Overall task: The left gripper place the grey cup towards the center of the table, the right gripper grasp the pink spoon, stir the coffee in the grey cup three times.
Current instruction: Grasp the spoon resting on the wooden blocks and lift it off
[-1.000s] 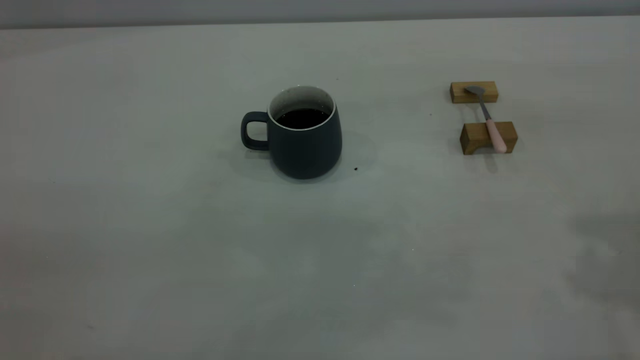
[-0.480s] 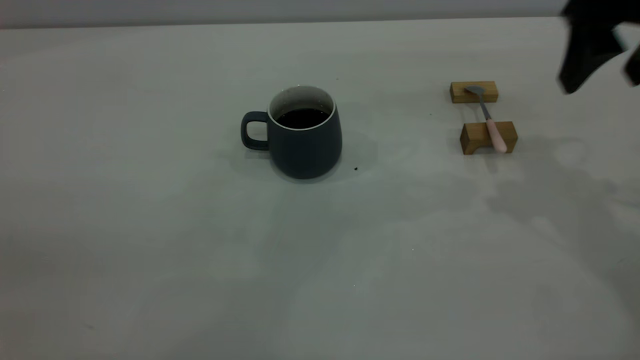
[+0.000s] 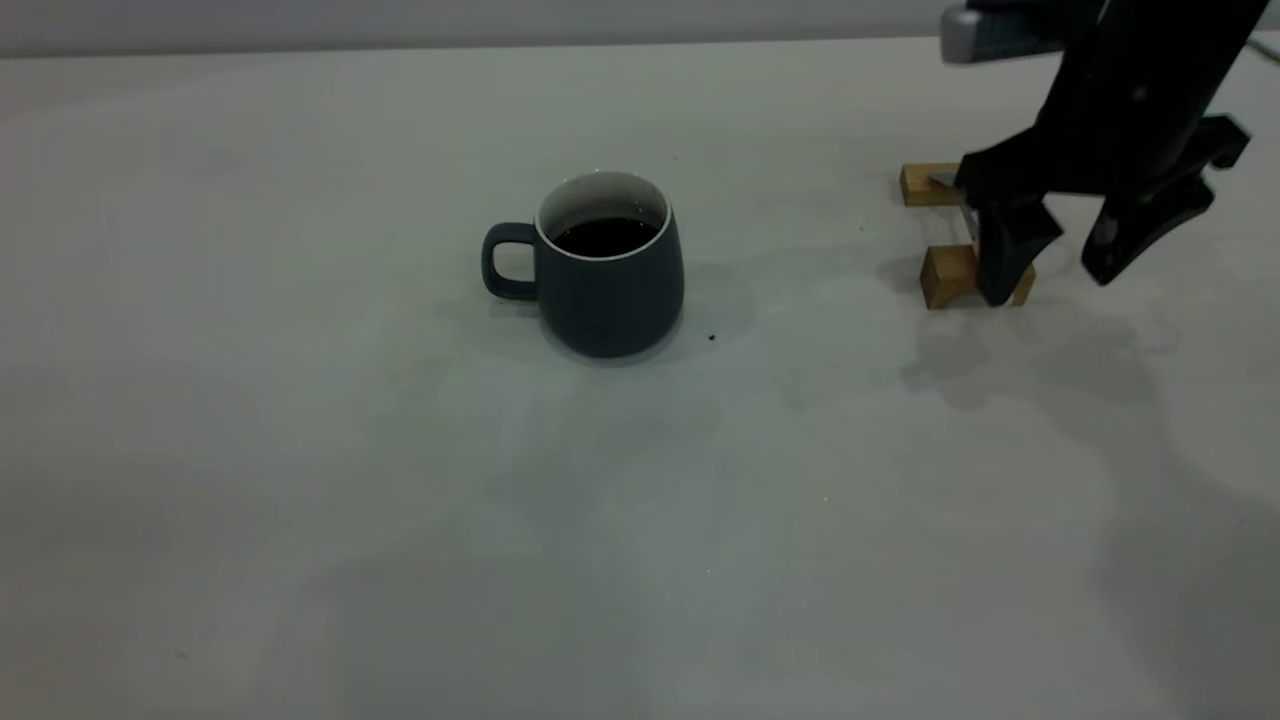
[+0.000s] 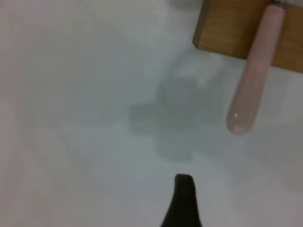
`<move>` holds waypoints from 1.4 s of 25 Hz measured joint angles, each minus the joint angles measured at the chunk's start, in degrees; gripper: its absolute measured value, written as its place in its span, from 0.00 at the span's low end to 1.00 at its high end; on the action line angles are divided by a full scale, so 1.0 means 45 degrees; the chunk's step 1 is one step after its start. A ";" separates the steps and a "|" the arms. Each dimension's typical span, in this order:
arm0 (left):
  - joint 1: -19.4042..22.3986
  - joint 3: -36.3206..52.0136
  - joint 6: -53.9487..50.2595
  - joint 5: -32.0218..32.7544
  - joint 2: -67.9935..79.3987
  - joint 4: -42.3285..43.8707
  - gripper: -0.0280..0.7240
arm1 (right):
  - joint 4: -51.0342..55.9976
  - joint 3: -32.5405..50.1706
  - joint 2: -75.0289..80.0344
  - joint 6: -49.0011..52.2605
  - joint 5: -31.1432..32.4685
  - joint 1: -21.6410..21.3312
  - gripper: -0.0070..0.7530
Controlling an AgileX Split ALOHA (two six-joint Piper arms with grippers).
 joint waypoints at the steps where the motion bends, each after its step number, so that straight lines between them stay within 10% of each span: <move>1: 0.0000 0.0000 0.0000 0.0000 0.0000 0.0000 0.69 | 0.0011 -0.0149 0.0191 -0.0010 0.0000 0.0000 0.95; 23: 0.0000 0.0000 0.0000 0.0000 0.0000 0.0000 0.69 | 0.0000 -0.0869 0.1756 -0.0193 -0.1515 0.0000 0.88; 35: 0.0000 0.0000 0.0000 0.0000 0.0000 0.0000 0.69 | -0.0676 -0.0869 0.1858 -0.0233 -0.1678 0.0000 0.18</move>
